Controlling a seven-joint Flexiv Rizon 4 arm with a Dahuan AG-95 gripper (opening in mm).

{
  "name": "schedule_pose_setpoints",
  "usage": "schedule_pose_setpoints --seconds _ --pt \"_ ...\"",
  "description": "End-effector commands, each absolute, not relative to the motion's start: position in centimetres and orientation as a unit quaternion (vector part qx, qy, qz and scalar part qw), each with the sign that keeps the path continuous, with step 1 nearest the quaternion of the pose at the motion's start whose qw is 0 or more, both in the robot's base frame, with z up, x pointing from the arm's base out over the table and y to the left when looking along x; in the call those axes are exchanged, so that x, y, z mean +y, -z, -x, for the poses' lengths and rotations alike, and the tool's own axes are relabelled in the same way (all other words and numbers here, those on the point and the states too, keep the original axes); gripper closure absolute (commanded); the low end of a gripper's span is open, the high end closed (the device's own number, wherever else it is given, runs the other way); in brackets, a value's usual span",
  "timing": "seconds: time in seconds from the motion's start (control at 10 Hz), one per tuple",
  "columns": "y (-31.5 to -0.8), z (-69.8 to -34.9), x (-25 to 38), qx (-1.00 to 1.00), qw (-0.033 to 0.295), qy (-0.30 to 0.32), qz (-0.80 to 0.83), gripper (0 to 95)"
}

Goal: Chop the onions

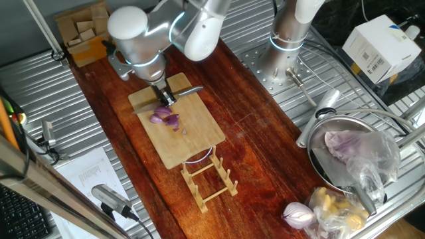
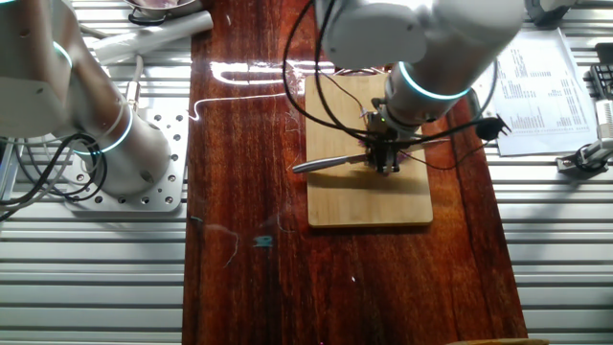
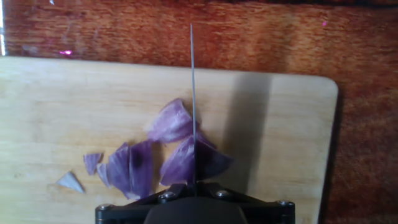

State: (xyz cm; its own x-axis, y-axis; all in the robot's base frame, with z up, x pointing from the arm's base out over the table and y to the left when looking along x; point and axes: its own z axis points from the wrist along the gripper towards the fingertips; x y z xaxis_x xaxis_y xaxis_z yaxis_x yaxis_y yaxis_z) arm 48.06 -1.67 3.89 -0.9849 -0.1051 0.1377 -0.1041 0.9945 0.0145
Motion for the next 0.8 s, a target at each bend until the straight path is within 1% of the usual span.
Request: schedule_pose_setpoints --seconds 0.1,0.4,0.8 --pt "-4.0 -48.2 -1.7 -0.997 0.064 0.004 -0.053 76.0" --pt "-4.3 -48.3 -1.6 -0.997 0.057 0.004 -0.055 76.0" --pt "-6.8 -48.1 -1.4 -0.997 0.054 0.004 -0.056 76.0"
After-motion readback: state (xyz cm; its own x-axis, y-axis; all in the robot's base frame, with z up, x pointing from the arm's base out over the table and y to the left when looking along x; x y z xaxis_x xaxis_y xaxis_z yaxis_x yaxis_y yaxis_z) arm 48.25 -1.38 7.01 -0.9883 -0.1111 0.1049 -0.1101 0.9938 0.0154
